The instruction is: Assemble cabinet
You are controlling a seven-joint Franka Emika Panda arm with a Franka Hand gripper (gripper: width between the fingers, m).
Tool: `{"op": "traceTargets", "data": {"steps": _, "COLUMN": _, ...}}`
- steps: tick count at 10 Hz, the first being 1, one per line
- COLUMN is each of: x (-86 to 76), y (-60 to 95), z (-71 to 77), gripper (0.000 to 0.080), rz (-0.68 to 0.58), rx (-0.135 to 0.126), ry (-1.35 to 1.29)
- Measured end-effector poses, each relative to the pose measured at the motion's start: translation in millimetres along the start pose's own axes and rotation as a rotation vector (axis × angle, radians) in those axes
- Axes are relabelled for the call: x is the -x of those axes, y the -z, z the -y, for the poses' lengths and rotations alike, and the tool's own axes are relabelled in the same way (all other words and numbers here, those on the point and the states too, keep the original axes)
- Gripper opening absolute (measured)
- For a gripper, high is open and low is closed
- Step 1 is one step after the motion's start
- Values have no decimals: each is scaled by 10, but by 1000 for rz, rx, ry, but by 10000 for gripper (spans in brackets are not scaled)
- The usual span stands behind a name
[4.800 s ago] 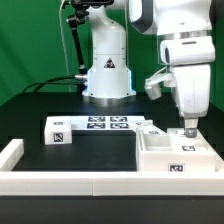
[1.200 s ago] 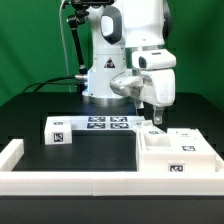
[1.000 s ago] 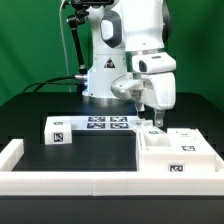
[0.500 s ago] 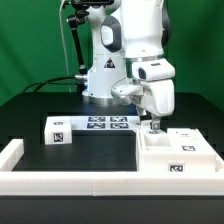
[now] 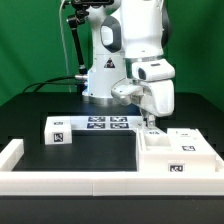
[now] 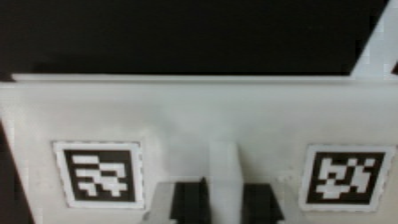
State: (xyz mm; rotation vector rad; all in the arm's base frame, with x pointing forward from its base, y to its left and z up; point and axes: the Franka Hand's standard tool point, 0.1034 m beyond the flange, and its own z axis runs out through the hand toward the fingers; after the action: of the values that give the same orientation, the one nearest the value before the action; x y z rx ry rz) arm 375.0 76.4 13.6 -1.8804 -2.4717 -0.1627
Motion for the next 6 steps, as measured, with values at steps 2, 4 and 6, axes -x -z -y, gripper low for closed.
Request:
{"op": "traceTargets", "data": {"steps": 2, "x": 0, "y": 0, "z": 0, "gripper": 68, "rz": 0, "rx": 0, "ry": 0}}
{"op": "traceTargets", "data": {"steps": 4, "x": 3, "y": 6, "z": -1, "gripper": 68, "rz": 2, "rx": -1, "ry": -4}}
{"op": "traceTargets", "data": {"steps": 6, "x": 40, "y": 101, "z": -53, "gripper": 68, "rz": 17, "rx": 12, "ry": -44}}
